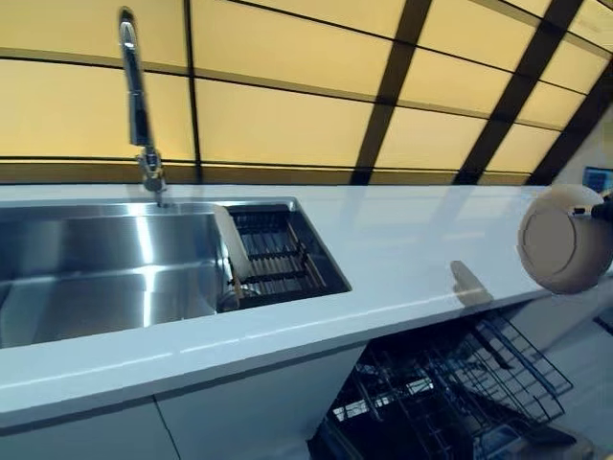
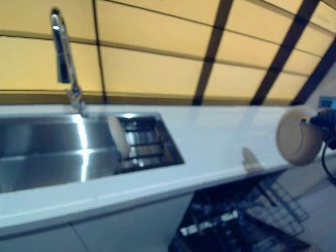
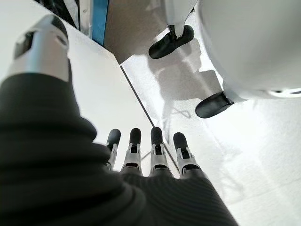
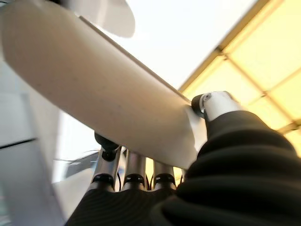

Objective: Take plates into dishwasher

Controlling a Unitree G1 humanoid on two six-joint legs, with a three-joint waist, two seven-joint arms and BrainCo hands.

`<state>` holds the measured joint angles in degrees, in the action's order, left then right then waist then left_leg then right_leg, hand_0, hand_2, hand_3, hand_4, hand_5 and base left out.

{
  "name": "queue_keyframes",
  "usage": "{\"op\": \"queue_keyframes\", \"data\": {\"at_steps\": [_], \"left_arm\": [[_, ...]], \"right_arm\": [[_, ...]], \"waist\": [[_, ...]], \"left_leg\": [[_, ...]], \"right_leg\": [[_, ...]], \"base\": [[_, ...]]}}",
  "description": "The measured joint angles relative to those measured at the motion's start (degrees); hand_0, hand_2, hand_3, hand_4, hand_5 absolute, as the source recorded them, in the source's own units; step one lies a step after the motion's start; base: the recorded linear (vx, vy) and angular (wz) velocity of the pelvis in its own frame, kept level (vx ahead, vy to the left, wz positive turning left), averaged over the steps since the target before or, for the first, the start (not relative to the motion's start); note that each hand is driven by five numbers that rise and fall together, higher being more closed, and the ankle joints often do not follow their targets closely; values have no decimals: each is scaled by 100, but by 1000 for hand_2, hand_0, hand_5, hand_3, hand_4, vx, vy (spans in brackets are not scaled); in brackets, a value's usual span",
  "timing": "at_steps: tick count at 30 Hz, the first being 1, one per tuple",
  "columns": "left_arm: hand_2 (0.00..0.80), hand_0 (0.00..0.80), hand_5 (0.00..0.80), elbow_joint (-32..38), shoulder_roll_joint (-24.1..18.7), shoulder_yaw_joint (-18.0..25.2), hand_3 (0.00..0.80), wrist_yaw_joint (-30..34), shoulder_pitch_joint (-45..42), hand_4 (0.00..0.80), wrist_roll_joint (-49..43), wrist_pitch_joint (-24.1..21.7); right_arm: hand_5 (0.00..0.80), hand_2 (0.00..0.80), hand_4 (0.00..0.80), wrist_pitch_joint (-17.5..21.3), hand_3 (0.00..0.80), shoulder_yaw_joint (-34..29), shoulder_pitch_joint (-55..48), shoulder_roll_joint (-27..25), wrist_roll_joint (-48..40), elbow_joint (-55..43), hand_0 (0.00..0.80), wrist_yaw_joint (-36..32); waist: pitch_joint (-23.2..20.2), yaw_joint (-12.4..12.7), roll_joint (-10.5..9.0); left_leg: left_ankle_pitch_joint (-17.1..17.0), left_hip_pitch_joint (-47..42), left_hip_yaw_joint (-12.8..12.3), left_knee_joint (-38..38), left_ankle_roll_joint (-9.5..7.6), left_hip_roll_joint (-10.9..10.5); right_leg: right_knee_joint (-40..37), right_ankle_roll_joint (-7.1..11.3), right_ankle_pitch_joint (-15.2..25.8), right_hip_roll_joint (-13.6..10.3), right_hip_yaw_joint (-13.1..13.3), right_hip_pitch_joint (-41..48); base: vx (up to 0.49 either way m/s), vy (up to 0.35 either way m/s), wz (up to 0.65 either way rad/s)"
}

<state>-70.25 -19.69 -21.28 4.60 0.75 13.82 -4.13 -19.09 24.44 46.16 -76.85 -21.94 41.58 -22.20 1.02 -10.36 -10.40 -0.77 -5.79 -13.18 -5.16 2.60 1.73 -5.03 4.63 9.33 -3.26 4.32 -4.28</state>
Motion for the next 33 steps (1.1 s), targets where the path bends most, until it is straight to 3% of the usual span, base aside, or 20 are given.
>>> {"op": "queue_keyframes", "data": {"at_steps": [2, 10, 15, 22, 33], "left_arm": [[0, 0, 0, 2, 4, 2, 0, 2, 21, 0, -75, 5], [0, 0, 0, 15, 14, 3, 0, 7, 134, 0, -182, 13], [0, 0, 0, 83, 48, 5, 0, 48, 207, 0, -187, 18], [0, 0, 0, 170, 128, 4, 0, 62, 218, 0, -198, -4], [0, 0, 0, 361, 167, 11, 0, 71, 220, 0, -412, -27]], "right_arm": [[800, 800, 800, 77, 800, -653, -753, -49, -6, -267, 800, -46], [800, 800, 800, 307, 800, -1587, -2145, -59, 158, -464, 800, -159], [800, 800, 800, 449, 800, -2129, -2863, -54, 385, -888, 800, -436], [800, 800, 800, 716, 800, -2206, -3293, 35, 939, -1420, 800, -403], [800, 800, 800, 1114, 800, -2195, -3559, 719, 1761, -2598, 800, -232]], "waist": [[13, -72, 68], [166, -411, 331], [263, -599, 478], [393, -606, 636], [680, -584, 979]], "left_leg": [[38, -64, -98, -4, 8, 15], [169, -150, -398, -9, 0, 15], [178, -152, -434, -7, -3, 3], [197, -144, -434, -11, -8, 4], [185, 3, -375, -7, -18, -12]], "right_leg": [[2, 1, 5, 31, 99, 6], [-3, 22, 18, 22, 177, -56], [1, 15, 47, 34, 269, -97], [-4, 13, 45, 34, 298, -113], [-6, -14, 52, 13, 262, -238]], "base": [[-4, -12, -23], [-7, -20, -21], [0, -32, -8], [-17, -54, -3], [-46, -19, 3]]}}
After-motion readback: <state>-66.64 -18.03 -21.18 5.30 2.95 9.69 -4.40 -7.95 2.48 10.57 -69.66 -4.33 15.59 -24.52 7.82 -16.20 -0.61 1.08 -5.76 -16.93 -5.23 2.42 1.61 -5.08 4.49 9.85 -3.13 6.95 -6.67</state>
